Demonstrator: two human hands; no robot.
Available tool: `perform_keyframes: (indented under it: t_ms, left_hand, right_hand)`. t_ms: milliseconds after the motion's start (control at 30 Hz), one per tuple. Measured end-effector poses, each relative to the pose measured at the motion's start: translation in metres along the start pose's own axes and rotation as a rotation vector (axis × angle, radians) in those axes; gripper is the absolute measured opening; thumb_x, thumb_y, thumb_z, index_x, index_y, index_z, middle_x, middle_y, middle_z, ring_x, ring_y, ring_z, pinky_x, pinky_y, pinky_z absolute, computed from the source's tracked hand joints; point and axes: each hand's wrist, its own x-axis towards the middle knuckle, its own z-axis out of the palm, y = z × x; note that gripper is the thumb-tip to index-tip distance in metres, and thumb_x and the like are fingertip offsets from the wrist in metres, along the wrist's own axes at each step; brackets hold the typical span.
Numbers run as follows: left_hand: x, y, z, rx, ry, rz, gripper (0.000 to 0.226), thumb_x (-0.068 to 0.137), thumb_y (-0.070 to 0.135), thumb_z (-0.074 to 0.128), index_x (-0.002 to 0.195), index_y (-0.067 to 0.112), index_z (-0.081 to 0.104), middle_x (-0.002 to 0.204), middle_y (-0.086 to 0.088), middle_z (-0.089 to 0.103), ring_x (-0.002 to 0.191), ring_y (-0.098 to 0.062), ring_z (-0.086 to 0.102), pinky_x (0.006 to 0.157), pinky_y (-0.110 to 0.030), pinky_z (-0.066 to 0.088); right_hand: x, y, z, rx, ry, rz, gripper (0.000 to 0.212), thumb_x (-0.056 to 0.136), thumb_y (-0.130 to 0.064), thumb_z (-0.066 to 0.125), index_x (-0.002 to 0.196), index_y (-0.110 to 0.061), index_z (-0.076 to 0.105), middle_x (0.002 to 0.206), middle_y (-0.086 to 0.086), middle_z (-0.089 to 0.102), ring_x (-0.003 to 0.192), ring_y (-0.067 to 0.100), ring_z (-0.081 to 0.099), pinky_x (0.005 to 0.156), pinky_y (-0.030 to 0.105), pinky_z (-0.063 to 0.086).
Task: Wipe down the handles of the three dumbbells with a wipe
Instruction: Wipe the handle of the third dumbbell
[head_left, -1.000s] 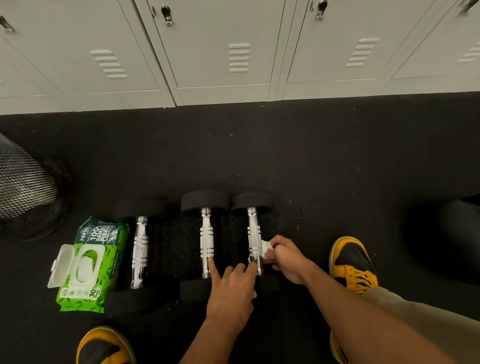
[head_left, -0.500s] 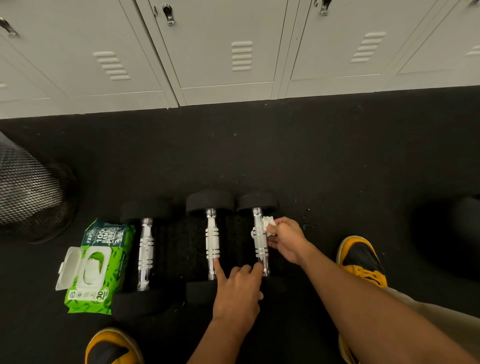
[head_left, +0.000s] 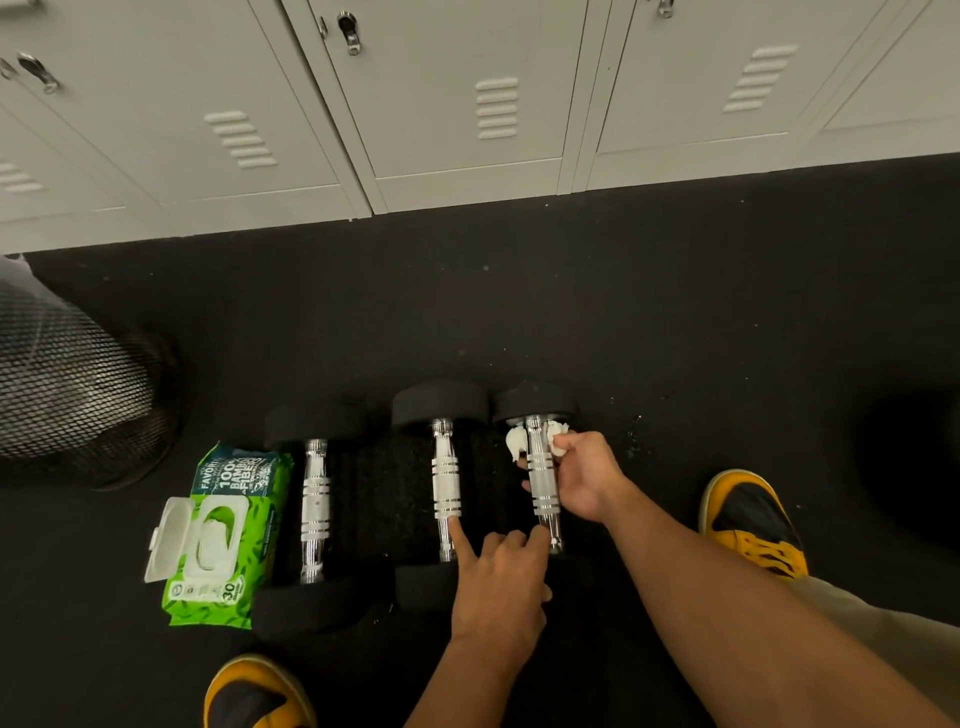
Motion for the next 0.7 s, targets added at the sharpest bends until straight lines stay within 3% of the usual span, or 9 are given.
perform_keyframes:
  t_ms: [100, 167, 300, 367, 467, 600, 700]
  left_hand:
    - [0.001, 0.000, -0.001, 0.002, -0.014, -0.002, 0.044, 0.091, 0.024, 0.060, 0.130, 0.025, 0.040, 0.119, 0.001, 0.057, 0.121, -0.023, 0.050, 0.113, -0.066, -0.006]
    - [0.000, 0.001, -0.002, 0.003, -0.020, 0.000, 0.046, 0.091, 0.025, 0.061, 0.131, 0.025, 0.040, 0.121, 0.001, 0.057, 0.122, -0.023, 0.049, 0.113, -0.066, -0.006]
    - [0.000, 0.002, -0.001, -0.014, -0.005, 0.001, 0.044, 0.090, 0.024, 0.061, 0.130, 0.026, 0.041, 0.120, 0.002, 0.057, 0.121, -0.022, 0.050, 0.114, -0.066, -0.005]
    - [-0.001, 0.002, -0.001, -0.012, 0.007, 0.002, 0.043, 0.090, 0.023, 0.061, 0.129, 0.025, 0.041, 0.119, 0.002, 0.058, 0.121, -0.022, 0.050, 0.113, -0.066, -0.005]
    - [-0.002, 0.003, -0.002, -0.010, 0.002, -0.001, 0.043, 0.091, 0.024, 0.060, 0.129, 0.025, 0.041, 0.119, 0.002, 0.057, 0.121, -0.022, 0.050, 0.114, -0.066, -0.005]
    - [-0.002, 0.003, -0.002, -0.009, 0.003, -0.006, 0.043, 0.091, 0.025, 0.060, 0.130, 0.026, 0.041, 0.119, 0.002, 0.057, 0.121, -0.022, 0.050, 0.114, -0.066, -0.005]
    - [-0.002, 0.004, -0.001, -0.006, 0.014, -0.004, 0.043, 0.091, 0.025, 0.060, 0.129, 0.026, 0.041, 0.119, 0.002, 0.057, 0.121, -0.022, 0.050, 0.114, -0.066, -0.004]
  right_hand:
    - [0.000, 0.005, -0.003, -0.020, -0.002, -0.010, 0.031, 0.094, -0.008, 0.034, 0.117, -0.007, 0.056, 0.111, 0.021, 0.064, 0.101, 0.037, 0.062, 0.098, 0.055, 0.043]
    - [0.000, 0.008, -0.006, -0.032, 0.005, -0.039, 0.031, 0.092, -0.005, 0.034, 0.115, -0.006, 0.055, 0.107, 0.022, 0.063, 0.091, 0.036, 0.063, 0.089, 0.052, 0.047]
    - [-0.006, 0.011, -0.013, -0.133, 0.022, -0.062, 0.022, 0.091, -0.001, 0.036, 0.094, -0.011, 0.055, 0.106, 0.020, 0.061, 0.098, 0.036, 0.061, 0.075, 0.044, 0.047]
    - [-0.009, 0.013, -0.018, -0.183, 0.026, -0.040, 0.022, 0.087, 0.002, 0.036, 0.088, -0.012, 0.054, 0.098, 0.017, 0.061, 0.092, 0.032, 0.061, 0.070, 0.042, 0.048]
    - [-0.013, 0.017, -0.024, -0.270, 0.027, -0.001, 0.028, 0.078, 0.005, 0.036, 0.092, -0.008, 0.055, 0.100, 0.020, 0.061, 0.089, 0.033, 0.061, 0.069, 0.042, 0.051]
    - [-0.018, 0.019, -0.029, -0.426, 0.040, 0.047, 0.032, 0.079, 0.008, 0.034, 0.095, -0.009, 0.056, 0.101, 0.018, 0.062, 0.091, 0.032, 0.063, 0.072, 0.043, 0.053]
    - [-0.023, 0.020, -0.035, -0.465, -0.022, 0.067, 0.046, 0.083, 0.007, 0.035, 0.114, -0.018, 0.058, 0.113, 0.017, 0.066, 0.099, 0.032, 0.067, 0.072, 0.042, 0.055]
